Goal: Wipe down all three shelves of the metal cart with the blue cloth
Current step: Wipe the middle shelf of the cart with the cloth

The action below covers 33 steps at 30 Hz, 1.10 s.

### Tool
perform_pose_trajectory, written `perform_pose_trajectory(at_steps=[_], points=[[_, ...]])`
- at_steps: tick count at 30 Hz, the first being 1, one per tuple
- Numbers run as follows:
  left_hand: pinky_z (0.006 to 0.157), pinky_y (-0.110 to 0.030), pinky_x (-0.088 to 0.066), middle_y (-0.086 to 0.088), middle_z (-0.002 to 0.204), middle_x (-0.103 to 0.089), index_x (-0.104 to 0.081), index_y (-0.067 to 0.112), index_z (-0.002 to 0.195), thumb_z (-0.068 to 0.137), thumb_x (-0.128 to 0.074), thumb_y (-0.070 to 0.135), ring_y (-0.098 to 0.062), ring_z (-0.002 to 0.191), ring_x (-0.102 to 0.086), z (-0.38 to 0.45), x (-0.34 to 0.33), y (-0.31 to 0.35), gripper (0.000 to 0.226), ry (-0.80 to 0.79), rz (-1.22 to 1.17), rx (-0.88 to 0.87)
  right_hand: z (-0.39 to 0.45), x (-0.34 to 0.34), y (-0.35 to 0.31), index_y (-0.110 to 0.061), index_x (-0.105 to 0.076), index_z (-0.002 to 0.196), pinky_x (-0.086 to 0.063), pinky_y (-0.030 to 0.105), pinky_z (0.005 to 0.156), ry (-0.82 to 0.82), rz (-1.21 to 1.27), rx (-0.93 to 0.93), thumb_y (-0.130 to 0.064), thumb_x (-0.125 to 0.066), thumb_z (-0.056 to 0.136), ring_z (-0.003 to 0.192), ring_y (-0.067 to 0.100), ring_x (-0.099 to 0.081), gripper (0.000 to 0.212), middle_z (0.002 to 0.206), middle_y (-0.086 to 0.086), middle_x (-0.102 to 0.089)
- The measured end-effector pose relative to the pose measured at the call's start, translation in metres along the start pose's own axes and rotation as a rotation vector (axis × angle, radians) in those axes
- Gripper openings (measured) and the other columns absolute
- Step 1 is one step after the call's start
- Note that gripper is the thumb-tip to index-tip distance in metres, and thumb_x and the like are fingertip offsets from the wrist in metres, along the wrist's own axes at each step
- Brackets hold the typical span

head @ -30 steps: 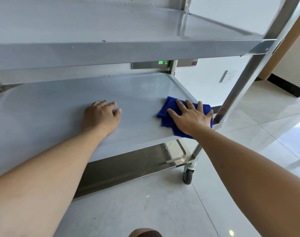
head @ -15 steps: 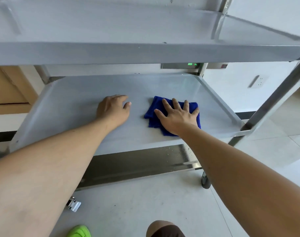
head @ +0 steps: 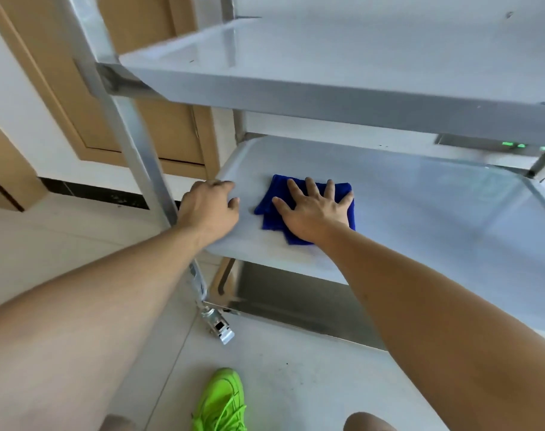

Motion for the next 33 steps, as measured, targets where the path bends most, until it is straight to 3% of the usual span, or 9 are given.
perform_pose_trajectory(at_steps=[4, 8, 11, 15, 17, 22, 33], points=[[0.082, -0.039, -0.049, -0.010, 0.110, -0.065, -0.068, 0.015, 0.111, 0.091, -0.053, 0.030, -0.030, 0.104, -0.054, -0.016, 0.000, -0.014, 0.029, 0.021, 0.035, 0.009, 0.023, -0.008, -0.057, -0.043, -0.012, 0.155, 0.001, 0.075, 0.108, 0.010, 0.006, 0.090, -0.079, -0.001, 0.086, 0.150, 0.044, -0.005, 0.079, 0.164, 0.000, -0.021], [0.074, -0.035, -0.043, -0.010, 0.095, -0.065, -0.066, 0.008, 0.094, 0.087, -0.053, 0.025, -0.030, 0.093, -0.056, -0.015, -0.003, -0.020, 0.022, 0.052, 0.057, 0.021, 0.052, -0.012, -0.098, -0.043, -0.016, 0.155, 0.003, 0.076, 0.107, 0.012, 0.005, 0.136, -0.078, -0.005, 0.086, 0.150, 0.045, -0.005, 0.078, 0.163, 0.002, -0.024], [0.078, -0.037, -0.045, -0.010, 0.100, -0.065, -0.065, 0.008, 0.101, 0.088, -0.052, 0.028, -0.029, 0.097, -0.057, -0.014, -0.005, -0.022, 0.027, 0.093, 0.059, 0.045, 0.074, -0.012, -0.108, -0.045, -0.019, 0.154, -0.002, 0.074, 0.108, 0.011, 0.013, 0.154, -0.079, -0.008, 0.086, 0.149, 0.042, -0.009, 0.077, 0.162, 0.000, -0.028], [0.093, -0.045, -0.045, -0.010, 0.119, -0.063, -0.053, 0.012, 0.131, 0.089, -0.051, 0.025, -0.032, 0.110, -0.054, -0.015, -0.009, -0.014, 0.044, 0.137, 0.029, 0.010, 0.093, -0.011, -0.105, -0.045, -0.023, 0.153, -0.006, 0.071, 0.109, 0.009, 0.046, 0.148, -0.081, -0.011, 0.084, 0.149, 0.038, -0.011, 0.078, 0.160, -0.003, -0.031], [0.094, -0.046, -0.043, -0.009, 0.121, -0.062, -0.053, 0.015, 0.132, 0.088, -0.052, 0.023, -0.031, 0.112, -0.053, -0.012, -0.010, -0.010, 0.044, 0.130, 0.046, -0.034, 0.094, -0.012, -0.100, -0.045, -0.024, 0.153, -0.006, 0.069, 0.110, 0.008, 0.055, 0.145, -0.080, -0.012, 0.085, 0.149, 0.037, -0.011, 0.077, 0.160, -0.003, -0.031], [0.091, -0.044, -0.043, -0.006, 0.115, -0.063, -0.064, 0.018, 0.117, 0.085, -0.052, 0.020, -0.030, 0.108, -0.051, -0.002, -0.009, 0.014, 0.034, 0.109, 0.024, -0.113, 0.087, -0.009, -0.066, -0.044, -0.022, 0.153, -0.003, 0.065, 0.112, 0.020, 0.055, 0.104, -0.078, -0.014, 0.088, 0.151, 0.034, -0.008, 0.075, 0.162, -0.005, -0.027], [0.086, -0.042, -0.047, -0.005, 0.110, -0.066, -0.066, 0.016, 0.116, 0.091, -0.052, 0.022, -0.029, 0.104, -0.053, 0.001, -0.035, 0.140, 0.029, 0.036, -0.143, -0.345, 0.050, 0.008, 0.097, -0.045, -0.020, 0.153, -0.004, 0.064, 0.114, 0.064, 0.035, -0.155, -0.078, -0.014, 0.087, 0.152, 0.031, -0.007, 0.074, 0.163, -0.008, -0.024]])
Point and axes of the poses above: each hand's wrist, its own z-axis towards the middle knuckle, its own x-axis out of the back of the hand, y = z × x, the point moved 3 cm from there along z, towards the middle knuckle
